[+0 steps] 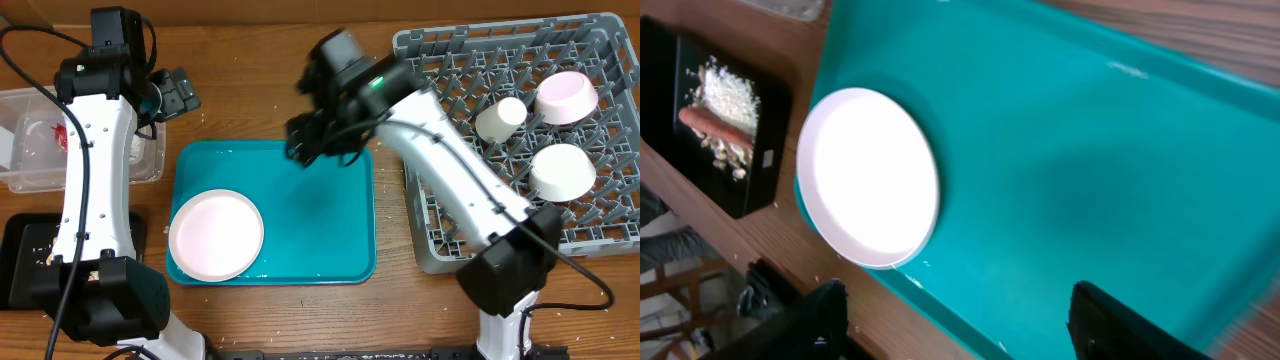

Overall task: Sort waste into correct bins and load items into the dishwasher
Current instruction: 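Swing the right gripper left over the pink plate on the teal tray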

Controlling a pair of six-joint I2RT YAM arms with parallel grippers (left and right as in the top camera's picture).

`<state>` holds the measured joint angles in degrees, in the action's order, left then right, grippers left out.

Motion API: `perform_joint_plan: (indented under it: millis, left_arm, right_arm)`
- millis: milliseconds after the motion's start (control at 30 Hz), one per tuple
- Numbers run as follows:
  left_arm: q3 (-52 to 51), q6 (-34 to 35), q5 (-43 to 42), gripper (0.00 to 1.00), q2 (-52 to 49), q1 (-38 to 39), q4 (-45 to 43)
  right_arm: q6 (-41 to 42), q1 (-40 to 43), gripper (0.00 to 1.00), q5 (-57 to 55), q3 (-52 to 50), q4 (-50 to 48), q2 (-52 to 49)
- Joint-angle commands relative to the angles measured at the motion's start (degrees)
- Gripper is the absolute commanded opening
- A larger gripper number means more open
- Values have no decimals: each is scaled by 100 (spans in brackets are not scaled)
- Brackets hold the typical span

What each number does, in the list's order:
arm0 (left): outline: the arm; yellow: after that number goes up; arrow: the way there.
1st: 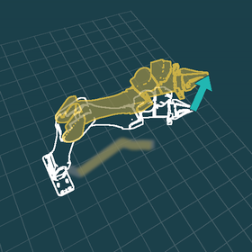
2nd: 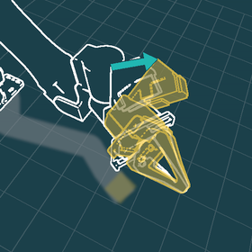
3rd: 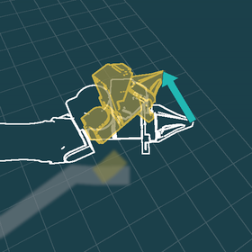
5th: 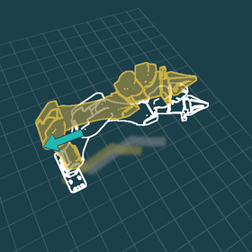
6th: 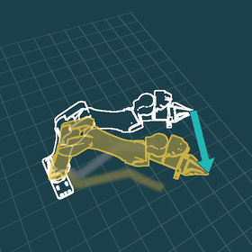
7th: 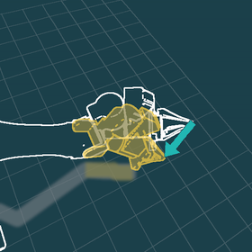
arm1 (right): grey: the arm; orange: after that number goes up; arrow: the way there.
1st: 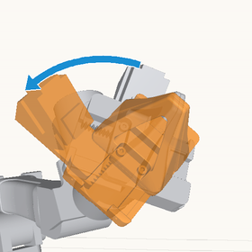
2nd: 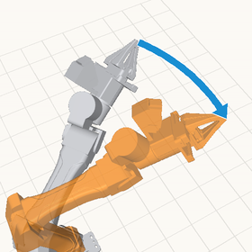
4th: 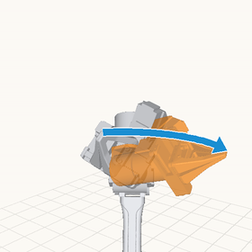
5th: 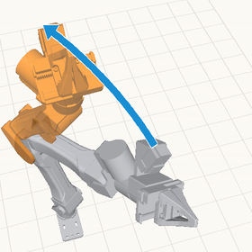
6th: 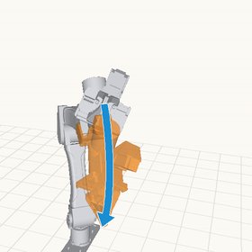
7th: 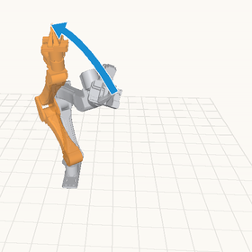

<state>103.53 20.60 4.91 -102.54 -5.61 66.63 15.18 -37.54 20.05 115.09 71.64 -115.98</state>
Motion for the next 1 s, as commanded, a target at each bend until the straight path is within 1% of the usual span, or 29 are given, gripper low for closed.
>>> perform_joint_plan:
  millis: [0, 167, 300, 400, 533, 667, 967]
  left_arm:
    - [50, -111, -46, 100, 31, 39, 0]
    - [50, -111, -46, 100, 31, 37, 0]
    - [50, -111, -46, 100, 31, 37, 0]
    - [50, -111, -46, 100, 31, 37, 0]
    - [50, -111, -46, 100, 31, 37, 0]
    - [50, -111, -46, 100, 31, 37, 0]
    - [50, -111, -46, 100, 31, 37, 0]
  right_arm:
    - [494, -341, 69, -236, -426, -407, 83]
    - [748, -785, 64, -245, -1038, -1272, 9]
    - [866, -1073, 63, -260, -1200, -1600, -240]
    - [1054, -1209, 60, -326, -1200, -1700, -420]
    - [1373, -1351, 56, -710, -1200, -1749, -535]
    - [1685, -1427, 56, -1095, -1202, -1759, -741]
    - [1930, -1427, 50, -1060, -1202, -1825, -1259]
